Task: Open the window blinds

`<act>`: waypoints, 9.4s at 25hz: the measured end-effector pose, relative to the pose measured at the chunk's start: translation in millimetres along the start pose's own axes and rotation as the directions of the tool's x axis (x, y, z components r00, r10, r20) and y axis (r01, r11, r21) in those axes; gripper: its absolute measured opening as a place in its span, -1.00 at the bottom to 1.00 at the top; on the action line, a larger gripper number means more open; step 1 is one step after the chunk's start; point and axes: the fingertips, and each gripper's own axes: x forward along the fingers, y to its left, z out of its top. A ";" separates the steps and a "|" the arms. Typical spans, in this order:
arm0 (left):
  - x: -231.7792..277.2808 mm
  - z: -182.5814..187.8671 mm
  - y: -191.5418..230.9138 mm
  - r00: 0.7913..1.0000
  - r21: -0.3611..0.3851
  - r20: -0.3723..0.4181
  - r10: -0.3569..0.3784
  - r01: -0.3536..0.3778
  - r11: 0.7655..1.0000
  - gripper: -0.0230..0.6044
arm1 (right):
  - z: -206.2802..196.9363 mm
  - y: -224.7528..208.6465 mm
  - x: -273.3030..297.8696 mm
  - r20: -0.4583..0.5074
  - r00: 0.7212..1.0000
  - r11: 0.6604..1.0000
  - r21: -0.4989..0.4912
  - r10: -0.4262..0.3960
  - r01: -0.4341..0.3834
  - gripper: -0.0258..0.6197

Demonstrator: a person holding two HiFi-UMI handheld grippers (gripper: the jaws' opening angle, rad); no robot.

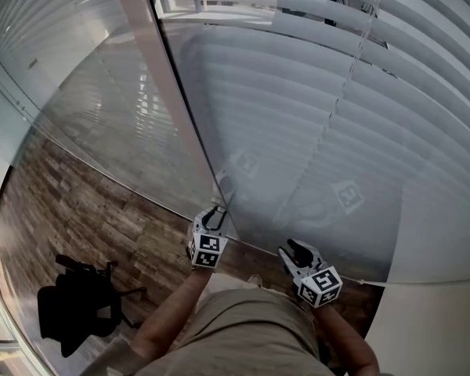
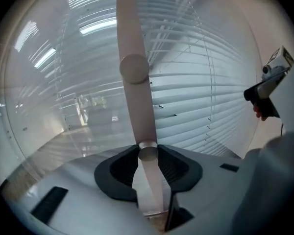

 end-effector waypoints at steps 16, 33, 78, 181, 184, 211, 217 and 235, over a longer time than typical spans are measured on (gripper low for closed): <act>-2.0 4.0 0.9 0.994 -0.301 0.009 -0.110 0.108 0.947 -0.50 | -3.6 -1.5 -1.9 0.006 1.000 1.000 0.004 0.015 -0.015 -0.50; -0.9 7.9 4.6 0.965 -0.588 0.080 -0.248 0.247 0.770 -0.50 | 5.8 -2.7 -1.1 -0.001 1.000 1.000 -0.002 0.012 -0.012 -0.50; -17.7 15.0 5.0 0.923 -0.699 0.259 -0.284 0.382 0.605 -0.31 | 10.8 -14.7 -12.3 0.038 0.999 0.999 -0.007 -0.037 0.037 -0.50; -198.5 -0.6 0.4 0.915 -0.054 0.250 -0.316 0.339 0.939 -0.50 | 50.7 145.4 -33.1 0.194 0.953 0.964 -0.080 -0.233 0.252 -0.50; -215.7 -4.0 9.1 0.913 -0.047 0.254 -0.319 0.341 0.939 -0.50 | 52.1 164.0 -34.2 0.198 0.949 0.960 -0.090 -0.245 0.266 -0.50; -334.5 -83.5 -2.9 0.908 -0.135 0.286 -0.306 0.354 0.925 -0.50 | -16.5 275.7 -93.6 0.176 0.954 0.949 -0.163 -0.242 0.271 -0.50; -349.7 -83.0 -15.7 0.914 -0.134 0.284 -0.288 0.336 0.932 -0.50 | -20.7 281.7 -112.4 0.180 0.961 0.956 -0.166 -0.210 0.240 -0.50; -397.4 -83.4 -155.8 0.930 -0.120 0.231 -0.287 0.320 0.940 -0.50 | -47.4 288.8 -265.0 0.223 0.969 0.973 -0.175 -0.110 0.151 -0.50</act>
